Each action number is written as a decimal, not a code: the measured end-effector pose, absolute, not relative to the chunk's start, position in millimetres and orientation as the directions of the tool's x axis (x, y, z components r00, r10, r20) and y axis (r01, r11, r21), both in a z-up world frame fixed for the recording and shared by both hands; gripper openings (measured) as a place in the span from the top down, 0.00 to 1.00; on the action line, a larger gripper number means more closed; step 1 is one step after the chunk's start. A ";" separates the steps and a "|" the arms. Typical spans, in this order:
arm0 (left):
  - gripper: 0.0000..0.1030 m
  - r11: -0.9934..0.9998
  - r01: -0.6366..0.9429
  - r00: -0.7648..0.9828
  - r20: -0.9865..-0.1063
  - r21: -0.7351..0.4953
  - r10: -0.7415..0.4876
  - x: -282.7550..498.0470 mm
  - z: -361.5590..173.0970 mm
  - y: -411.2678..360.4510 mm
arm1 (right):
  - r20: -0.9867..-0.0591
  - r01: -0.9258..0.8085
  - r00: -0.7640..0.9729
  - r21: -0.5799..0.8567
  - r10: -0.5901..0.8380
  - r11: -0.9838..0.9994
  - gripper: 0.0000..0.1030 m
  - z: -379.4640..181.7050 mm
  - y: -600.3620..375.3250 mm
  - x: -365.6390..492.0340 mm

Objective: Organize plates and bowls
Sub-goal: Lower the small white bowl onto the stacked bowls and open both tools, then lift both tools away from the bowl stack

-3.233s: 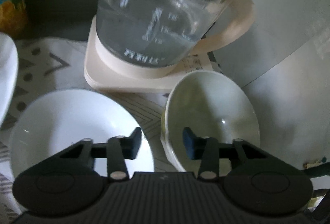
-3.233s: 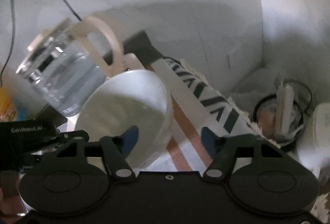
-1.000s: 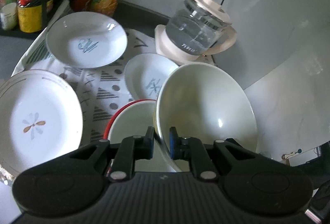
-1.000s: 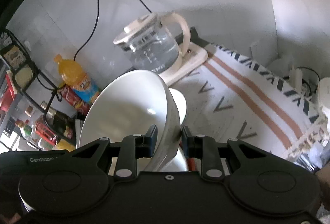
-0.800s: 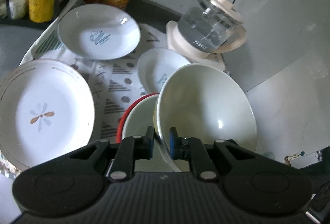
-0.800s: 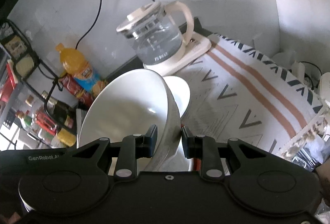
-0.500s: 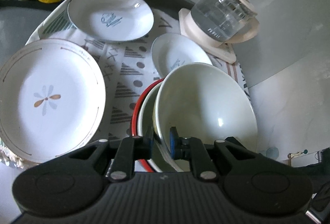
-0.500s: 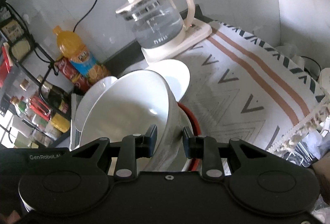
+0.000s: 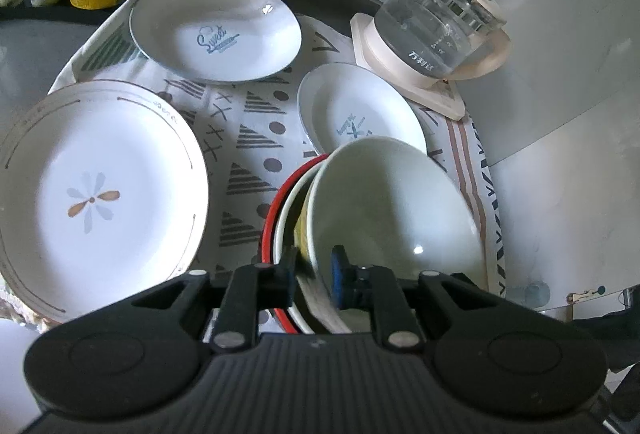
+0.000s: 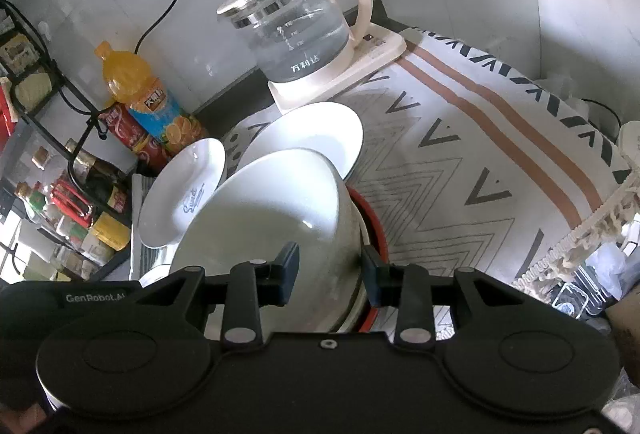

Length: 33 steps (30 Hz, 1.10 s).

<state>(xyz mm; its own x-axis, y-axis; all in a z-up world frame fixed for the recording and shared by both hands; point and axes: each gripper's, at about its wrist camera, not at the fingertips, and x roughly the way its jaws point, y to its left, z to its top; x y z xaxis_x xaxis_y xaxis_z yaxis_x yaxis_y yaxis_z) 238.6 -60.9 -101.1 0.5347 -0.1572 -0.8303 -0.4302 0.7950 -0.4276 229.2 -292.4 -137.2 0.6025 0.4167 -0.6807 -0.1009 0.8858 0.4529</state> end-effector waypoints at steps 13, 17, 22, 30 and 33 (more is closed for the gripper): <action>0.39 0.774 -0.439 0.574 -0.805 -0.456 -0.149 217.7 -68.0 -53.8 | -0.654 -0.148 0.629 0.431 0.421 0.890 0.55 -105.9 -298.9 219.2; 0.23 0.772 -0.453 0.561 -0.816 -0.445 -0.140 209.1 -63.1 -47.5 | -0.652 -0.170 0.636 0.403 0.413 0.899 0.40 -98.0 -292.9 212.5; 0.15 0.771 -0.483 0.556 -0.826 -0.416 -0.098 191.0 -58.0 -33.8 | -0.657 -0.181 0.636 0.381 0.404 0.907 0.24 -91.7 -281.2 205.4; 0.10 0.788 -0.510 0.545 -0.838 -0.346 -0.015 153.1 -45.0 -12.8 | -0.653 -0.244 0.619 0.370 0.437 0.897 0.09 -80.4 -254.1 187.0; 0.10 0.792 -0.517 0.547 -0.837 -0.324 0.016 138.8 -41.1 -4.2 | -0.653 -0.268 0.609 0.365 0.450 0.892 0.05 -77.9 -240.6 178.5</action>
